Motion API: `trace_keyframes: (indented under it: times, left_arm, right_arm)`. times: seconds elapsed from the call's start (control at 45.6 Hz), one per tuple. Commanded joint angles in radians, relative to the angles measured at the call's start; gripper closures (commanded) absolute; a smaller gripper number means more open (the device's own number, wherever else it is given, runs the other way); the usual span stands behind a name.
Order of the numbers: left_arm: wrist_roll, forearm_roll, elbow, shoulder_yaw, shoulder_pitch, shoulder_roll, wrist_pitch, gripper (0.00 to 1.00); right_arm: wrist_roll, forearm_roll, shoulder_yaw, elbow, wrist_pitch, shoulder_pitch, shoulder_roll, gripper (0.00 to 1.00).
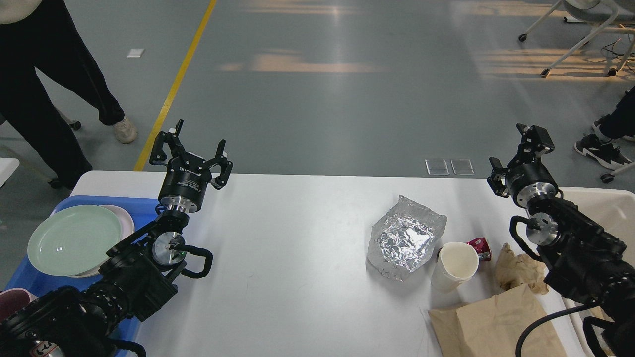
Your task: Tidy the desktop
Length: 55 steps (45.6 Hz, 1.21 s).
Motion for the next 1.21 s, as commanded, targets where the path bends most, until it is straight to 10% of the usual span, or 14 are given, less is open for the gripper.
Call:
trace_keyframes:
  times: [0.0, 0.921, 1.184]
  left_arm:
    - [0.000, 0.000, 0.000, 0.000, 0.000, 0.000, 0.000, 0.04]
    - [0.000, 0.000, 0.000, 0.000, 0.000, 0.000, 0.000, 0.04]
    - [0.000, 0.000, 0.000, 0.000, 0.000, 0.000, 0.000, 0.04]
  right_arm:
    - [0.000, 0.000, -0.002, 0.002, 0.009, 0.003, 0.003, 0.00]
    - [0.000, 0.000, -0.031, 0.002, -0.025, 0.296, -0.051, 0.00]
    - [0.000, -0.005, -0.613, 0.015, -0.008, 0.479, -0.212, 0.00]
